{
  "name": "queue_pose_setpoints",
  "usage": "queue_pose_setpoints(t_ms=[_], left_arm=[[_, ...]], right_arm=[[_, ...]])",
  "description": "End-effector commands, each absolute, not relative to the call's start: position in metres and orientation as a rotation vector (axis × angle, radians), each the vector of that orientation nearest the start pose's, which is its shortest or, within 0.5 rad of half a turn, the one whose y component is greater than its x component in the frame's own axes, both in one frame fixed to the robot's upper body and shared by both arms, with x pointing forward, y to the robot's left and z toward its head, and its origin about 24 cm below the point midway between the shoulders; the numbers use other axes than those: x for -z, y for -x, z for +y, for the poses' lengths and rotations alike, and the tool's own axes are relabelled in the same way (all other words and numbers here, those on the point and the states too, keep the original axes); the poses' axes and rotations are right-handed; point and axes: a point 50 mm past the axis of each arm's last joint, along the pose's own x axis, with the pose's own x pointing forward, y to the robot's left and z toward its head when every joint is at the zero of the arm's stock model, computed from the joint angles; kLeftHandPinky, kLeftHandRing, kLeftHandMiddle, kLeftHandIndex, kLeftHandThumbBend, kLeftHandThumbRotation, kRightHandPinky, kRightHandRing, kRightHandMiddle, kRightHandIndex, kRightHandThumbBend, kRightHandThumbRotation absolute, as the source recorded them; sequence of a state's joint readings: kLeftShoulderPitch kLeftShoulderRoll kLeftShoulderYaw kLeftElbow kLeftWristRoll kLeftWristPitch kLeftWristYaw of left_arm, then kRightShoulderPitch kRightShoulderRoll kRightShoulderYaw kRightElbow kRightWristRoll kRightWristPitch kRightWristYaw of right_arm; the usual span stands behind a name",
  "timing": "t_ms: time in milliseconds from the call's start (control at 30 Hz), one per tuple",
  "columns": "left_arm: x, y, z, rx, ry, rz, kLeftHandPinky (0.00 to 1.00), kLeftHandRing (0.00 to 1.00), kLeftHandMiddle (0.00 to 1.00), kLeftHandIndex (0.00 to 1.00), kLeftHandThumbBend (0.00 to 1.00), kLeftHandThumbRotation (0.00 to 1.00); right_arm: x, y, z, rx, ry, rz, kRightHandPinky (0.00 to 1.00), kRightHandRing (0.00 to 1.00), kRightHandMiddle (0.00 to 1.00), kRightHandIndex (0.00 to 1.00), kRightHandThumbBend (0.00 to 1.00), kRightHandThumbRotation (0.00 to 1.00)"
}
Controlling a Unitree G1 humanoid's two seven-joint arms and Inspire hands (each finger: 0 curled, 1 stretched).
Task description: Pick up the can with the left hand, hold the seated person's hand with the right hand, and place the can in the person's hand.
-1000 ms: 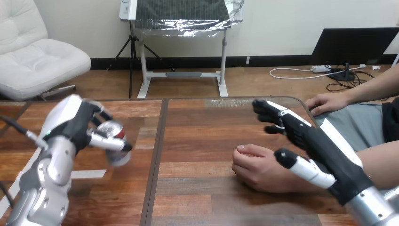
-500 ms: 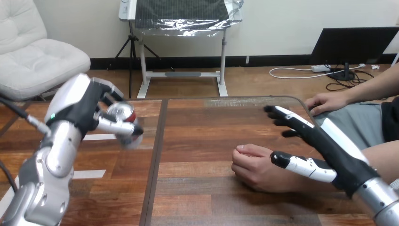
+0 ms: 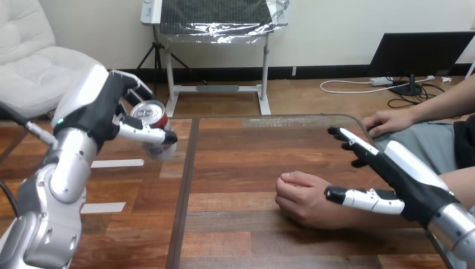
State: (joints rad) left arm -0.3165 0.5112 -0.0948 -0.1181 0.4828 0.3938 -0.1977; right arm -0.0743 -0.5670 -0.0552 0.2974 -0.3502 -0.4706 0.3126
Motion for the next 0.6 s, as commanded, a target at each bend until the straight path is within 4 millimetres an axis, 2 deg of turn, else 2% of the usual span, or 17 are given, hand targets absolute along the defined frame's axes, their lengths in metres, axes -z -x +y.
queue_pose_setpoints(t_ms=[0,300,567], left_arm=[[-0.168,-0.303,0.207,-0.023,-0.984,-0.092,0.15,0.22,0.33,0.46,0.69,0.00],[-0.176,-0.300,0.202,-0.018,-0.973,-0.127,0.13,0.20,0.31,0.46,0.68,0.00],[-0.180,-0.298,0.201,-0.013,-0.962,-0.154,0.12,0.19,0.30,0.45,0.68,0.00]], right_arm=[[-0.075,-0.275,-0.246,-0.407,1.021,-0.148,0.84,0.96,0.99,1.00,1.00,0.87],[-0.069,-0.282,-0.249,-0.461,1.122,-0.092,0.97,0.99,1.00,1.00,1.00,0.79],[-0.063,-0.286,-0.252,-0.501,1.198,-0.042,1.00,1.00,1.00,1.00,1.00,0.74]])
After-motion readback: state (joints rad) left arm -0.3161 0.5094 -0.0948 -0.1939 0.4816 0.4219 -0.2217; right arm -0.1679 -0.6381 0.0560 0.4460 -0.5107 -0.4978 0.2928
